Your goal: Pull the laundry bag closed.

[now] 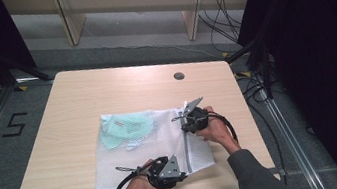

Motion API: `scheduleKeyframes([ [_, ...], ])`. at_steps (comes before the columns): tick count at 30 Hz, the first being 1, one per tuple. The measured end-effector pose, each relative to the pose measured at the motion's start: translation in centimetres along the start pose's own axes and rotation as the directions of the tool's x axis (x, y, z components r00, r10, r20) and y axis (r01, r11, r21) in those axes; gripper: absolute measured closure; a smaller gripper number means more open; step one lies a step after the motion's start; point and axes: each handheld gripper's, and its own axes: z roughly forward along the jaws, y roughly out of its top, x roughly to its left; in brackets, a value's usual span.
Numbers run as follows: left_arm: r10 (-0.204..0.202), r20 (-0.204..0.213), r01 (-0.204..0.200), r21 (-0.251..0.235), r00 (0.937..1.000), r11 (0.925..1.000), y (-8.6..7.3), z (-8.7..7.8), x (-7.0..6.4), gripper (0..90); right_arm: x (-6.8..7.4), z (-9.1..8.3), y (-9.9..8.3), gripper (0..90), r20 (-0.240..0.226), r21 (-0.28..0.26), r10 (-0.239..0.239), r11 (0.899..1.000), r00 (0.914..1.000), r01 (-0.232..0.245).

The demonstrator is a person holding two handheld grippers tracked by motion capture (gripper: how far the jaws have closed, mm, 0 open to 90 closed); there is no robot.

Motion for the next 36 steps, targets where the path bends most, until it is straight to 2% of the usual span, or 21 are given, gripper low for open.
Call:
scheduleKeyframes([
  [2, -0.012, 0.01, 0.012, -0.007, 0.9999, 0.9999, 0.0, 0.0, -0.1, 89.0, -0.1, 0.1, 0.1, 86.7, 0.008, -0.014, -0.005, 1.0, 1.0, 0.005],
  [3, -0.012, 0.005, 0.012, -0.011, 0.9999, 0.9999, 0.0, 0.0, -0.2, 89.0, 0.0, -0.1, 0.2, 86.7, 0.007, 0.004, 0.01, 1.0, 0.9999, -0.01],
  [4, -0.016, 0.009, 0.016, -0.013, 0.9998, 0.9998, 0.0, 0.0, -0.2, 89.1, -0.2, 0.1, 0.2, 86.7, 0.01, -0.016, -0.009, 1.0, 0.9999, 0.009],
  [5, -0.017, 0.015, 0.017, -0.009, 0.9998, 0.9998, 0.0, 0.0, -0.1, 89.0, -0.3, 0.1, 0.3, 86.7, 0.012, -0.013, -0.007, 1.0, 0.9999, 0.008],
  [7, -0.021, 0.009, 0.021, -0.015, 0.9997, 0.9997, 0.0, 0.0, -0.1, 89.0, -0.4, 0.0, 0.3, 86.7, 0.009, 0.002, 0.002, 1.0, 1.0, -0.002],
  [9, -0.031, 0.012, 0.031, -0.019, 0.9994, 0.9993, 0.0, 0.0, 0.0, 89.0, -0.4, 0.2, 0.3, 86.7, 0.006, -0.007, 0.015, 1.0, 0.9999, -0.015],
  [11, -0.026, 0.015, 0.026, -0.014, 0.9996, 0.9996, 0.0, -0.1, -0.1, 89.0, -0.6, 0.3, 0.4, 86.7, 0.019, -0.003, -0.001, 1.0, 0.9998, 0.001],
  [12, -0.024, 0.015, 0.024, -0.014, 0.9996, 0.9996, 0.0, -0.1, -0.1, 89.1, -0.7, 0.2, 0.4, 86.7, 0.02, -0.001, 0.01, 1.0, 0.9998, -0.01],
  [16, -0.022, 0.012, 0.022, -0.014, 0.9997, 0.9997, -0.1, 0.0, -0.1, 89.0, -1.1, 0.3, 0.6, 86.7, 0.027, -0.016, 0.008, 1.0, 0.9996, -0.007],
  [19, -0.023, 0.013, 0.023, -0.007, 0.9997, 0.9997, -0.2, 0.0, -0.1, 89.0, -1.2, 0.6, 0.5, 86.7, 0.021, 0.002, 0.023, 1.0, 0.9995, -0.023],
  [21, -0.025, 0.012, 0.025, -0.017, 0.9996, 0.9995, -0.1, 0.0, -0.2, 89.0, -1.3, 0.7, 0.6, 86.7, 0.03, -0.012, 0.016, 1.0, 0.9994, -0.016],
  [24, -0.013, 0.021, 0.014, -0.006, 0.9997, 0.9999, -0.1, 0.0, -0.2, 89.1, -1.4, 0.7, 0.6, 86.7, 0.034, -0.009, 0.031, 0.999, 0.9989, -0.031],
  [25, -0.009, 0.024, 0.009, -0.003, 0.9997, 1.0, -0.1, 0.0, -0.3, 89.1, -1.6, 0.8, 0.6, 86.7, 0.04, -0.018, 0.014, 1.0, 0.9991, -0.013],
  [26, -0.001, 0.024, 0.001, 0.001, 0.9997, 1.0, -0.1, 0.0, -0.3, 89.1, -1.7, 0.8, 0.5, 86.7, 0.038, -0.018, 0.018, 1.0, 0.9991, -0.018],
  [27, -0.002, 0.021, 0.002, 0.002, 0.9998, 1.0, -0.1, 0.0, -0.3, 89.1, -1.8, 0.8, 0.5, 86.7, 0.045, -0.021, 0.012, 1.0, 0.9989, -0.011],
  [28, -0.008, 0.018, 0.008, -0.003, 0.9998, 1.0, -0.1, 0.0, -0.2, 89.1, -1.8, 0.8, 0.6, 86.7, 0.053, -0.017, 0.03, 0.999, 0.9982, -0.029],
  [32, -0.014, 0.008, 0.014, -0.006, 0.9999, 0.9999, -0.2, -0.1, -0.1, 89.1, -1.8, 1.0, 0.9, 86.7, 0.047, -0.015, 0.023, 1.0, 0.9986, -0.022],
  [33, -0.014, 0.013, 0.014, -0.001, 0.9998, 0.9999, -0.2, -0.1, 0.0, 89.1, -2.0, 1.1, 1.0, 86.7, 0.048, -0.018, 0.004, 1.0, 0.9988, -0.003],
  [35, -0.015, 0.014, 0.015, 0.0, 0.9998, 0.9999, -0.2, -0.1, 0.0, 89.1, -2.0, 1.2, 1.2, 86.7, 0.045, -0.007, 0.027, 1.0, 0.9986, -0.026],
  [36, -0.014, 0.013, 0.014, -0.002, 0.9998, 0.9999, -0.2, -0.1, -0.1, 89.1, -2.2, 1.2, 1.3, 86.7, 0.052, -0.013, 0.008, 1.0, 0.9986, -0.007],
])
